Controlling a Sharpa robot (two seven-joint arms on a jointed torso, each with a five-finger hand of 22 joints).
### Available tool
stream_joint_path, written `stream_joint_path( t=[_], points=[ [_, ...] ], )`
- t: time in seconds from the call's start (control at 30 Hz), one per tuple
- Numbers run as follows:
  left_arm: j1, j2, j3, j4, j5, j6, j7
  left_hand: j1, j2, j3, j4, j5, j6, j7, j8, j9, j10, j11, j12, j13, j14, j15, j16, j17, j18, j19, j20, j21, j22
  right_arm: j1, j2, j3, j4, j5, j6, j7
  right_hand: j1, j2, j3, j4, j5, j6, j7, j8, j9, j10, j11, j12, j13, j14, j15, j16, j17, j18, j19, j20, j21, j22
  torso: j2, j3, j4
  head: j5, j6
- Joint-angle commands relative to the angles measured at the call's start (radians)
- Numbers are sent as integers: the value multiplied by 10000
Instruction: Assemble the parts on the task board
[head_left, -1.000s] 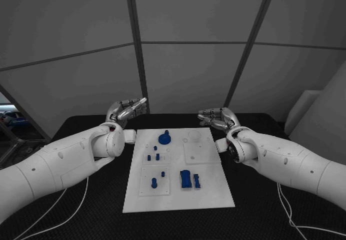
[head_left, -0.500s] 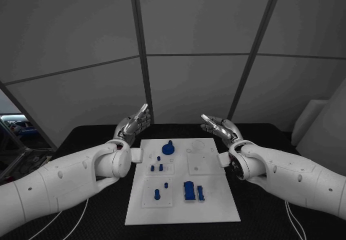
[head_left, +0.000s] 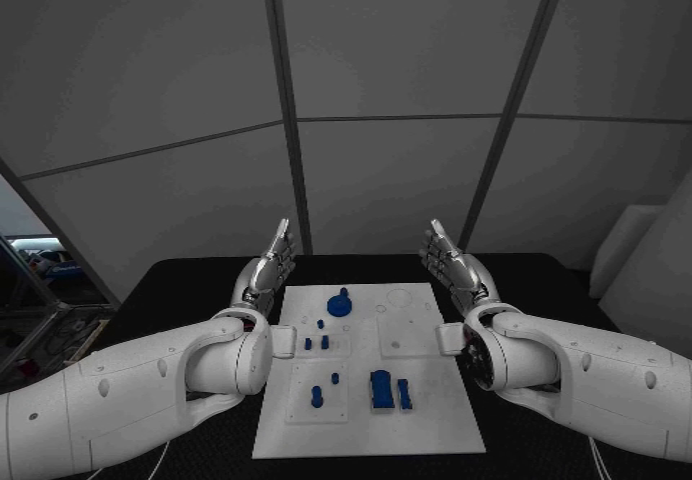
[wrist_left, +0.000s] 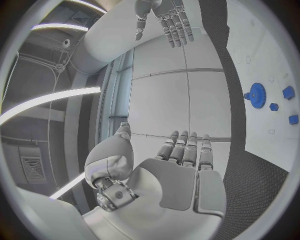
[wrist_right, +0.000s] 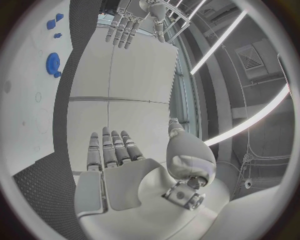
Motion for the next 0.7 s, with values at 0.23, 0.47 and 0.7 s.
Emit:
stream_joint_path(
  t=[0.23,0.47,0.7],
  points=[
    [18,-5,6,27,-143,-491,327,-1824,-1,-54,1,-71,-1289,-31,-44,-14,-1330,-156,-58,-13,-1175,-112,-67,-15,-583,-820,-656,-60,-1081,23,-11,1,62,583,-624,451,-2063,1,-35,-147,-88,-1364,-82,-39,-22,-1458,-65,-70,-15,-1367,-16,-1082,-1366,-606,-1182,-366,-209,-29,1,4,0,-1,-2],
    [18,-5,6,27,-143,-491,327,-2329,-1,-54,1,-71,-1653,-31,-44,-14,-1701,-156,-58,-13,-1499,-112,-67,-15,-583,-1016,-656,-60,-1081,23,-11,1,62,583,-624,451,-2631,1,-35,-147,-88,-1739,-82,-39,-22,-1865,-65,-70,-15,-1742,-16,-1082,-1745,-606,-1483,-366,-209,-29,1,4,0,-1,-2],
    [18,-5,6,27,-143,-491,327,-2727,-1,-54,1,-71,-1908,-31,-44,-14,-1966,-156,-58,-13,-1727,-112,-67,-15,-583,-1739,-656,-60,-1081,23,-11,1,62,583,-624,451,-3095,1,-35,-147,-88,-2035,-82,-39,-22,-2187,-65,-70,-15,-2022,-16,-1082,-2052,-606,-1728,-366,-209,-29,1,4,0,-1,-2]
  ],
)
